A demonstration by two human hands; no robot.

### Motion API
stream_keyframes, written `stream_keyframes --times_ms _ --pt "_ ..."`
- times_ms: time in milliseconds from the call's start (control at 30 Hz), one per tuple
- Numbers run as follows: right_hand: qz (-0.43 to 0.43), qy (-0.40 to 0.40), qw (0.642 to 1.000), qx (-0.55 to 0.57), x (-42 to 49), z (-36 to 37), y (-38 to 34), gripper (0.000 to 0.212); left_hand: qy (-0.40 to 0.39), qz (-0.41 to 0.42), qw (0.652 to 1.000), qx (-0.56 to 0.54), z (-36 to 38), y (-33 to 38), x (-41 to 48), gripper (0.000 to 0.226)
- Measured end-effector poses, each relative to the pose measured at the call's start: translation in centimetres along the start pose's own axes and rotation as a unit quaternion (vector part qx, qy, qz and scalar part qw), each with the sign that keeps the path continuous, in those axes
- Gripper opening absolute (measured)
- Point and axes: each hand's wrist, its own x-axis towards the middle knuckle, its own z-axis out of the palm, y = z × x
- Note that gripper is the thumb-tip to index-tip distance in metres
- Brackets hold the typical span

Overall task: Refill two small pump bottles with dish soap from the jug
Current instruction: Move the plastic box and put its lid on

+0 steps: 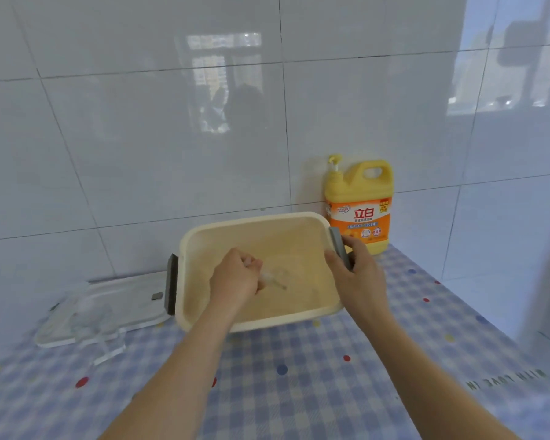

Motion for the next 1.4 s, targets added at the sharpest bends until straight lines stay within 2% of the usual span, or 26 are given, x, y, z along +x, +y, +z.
stream_keyframes --times_ms 133,233,333,400,500,667,733,767,867,1000,1133,1233,1333,1400 --pt "0.068 0.004 0.996 0.055 0.8 -0.1 0.1 0.019 -0.057 -0.038 0.998 -0.010 0.1 0.0 0.5 0.014" --pt "0.066 0.016 0.998 0.013 1.1 0.0 -0.3 0.017 -0.102 -0.040 0.988 0.110 -0.6 0.0 0.6 0.012" --pt "0.075 0.021 0.997 0.007 1.1 0.2 -0.6 0.016 -0.158 -0.045 0.940 0.299 -1.4 -0.5 0.8 0.015" --pt "0.074 0.025 0.997 -0.003 1.1 0.3 -0.6 0.014 -0.198 -0.041 0.894 0.399 -1.6 -0.7 0.6 0.031" --pt "0.070 0.023 0.997 -0.026 0.9 0.5 -0.7 0.015 -0.216 -0.016 0.861 0.460 -1.4 -0.9 0.4 0.038" --pt "0.061 0.025 0.997 -0.033 0.8 0.6 -0.8 0.014 -0.179 0.036 0.828 0.530 -1.3 -0.6 0.3 0.032" --pt "0.053 0.025 0.998 -0.033 0.9 0.8 -0.9 0.014 -0.146 0.060 0.832 0.532 -1.7 0.0 0.0 0.027" --pt "0.049 0.025 0.998 -0.037 1.0 0.9 -0.9 0.014 -0.117 0.082 0.846 0.514 -2.0 0.4 -0.2 0.025" --pt "0.043 0.021 0.998 -0.049 1.6 1.2 -0.9 0.017 -0.009 0.164 0.904 0.395 -3.4 1.7 -0.7 0.022" --pt "0.045 0.011 0.995 -0.087 2.8 1.4 -0.9 0.026 0.091 0.197 0.931 0.293 -6.8 2.2 -1.1 0.019" --pt "0.031 0.002 0.993 -0.116 3.6 2.0 -1.2 0.033 0.135 0.162 0.942 0.259 -11.5 -0.3 -0.5 0.019" --pt "0.026 0.001 0.990 -0.138 3.6 2.7 -1.7 0.034 0.136 0.110 0.939 0.296 -14.7 -3.3 0.2 0.027" --pt "0.017 0.005 0.990 -0.141 3.4 3.4 -2.1 0.035 0.084 0.007 0.918 0.387 -17.2 -6.0 0.7 0.044" --pt "0.008 -0.001 0.990 -0.137 3.2 4.0 -2.3 0.036 0.029 -0.059 0.912 0.405 -18.2 -7.0 0.8 0.054"
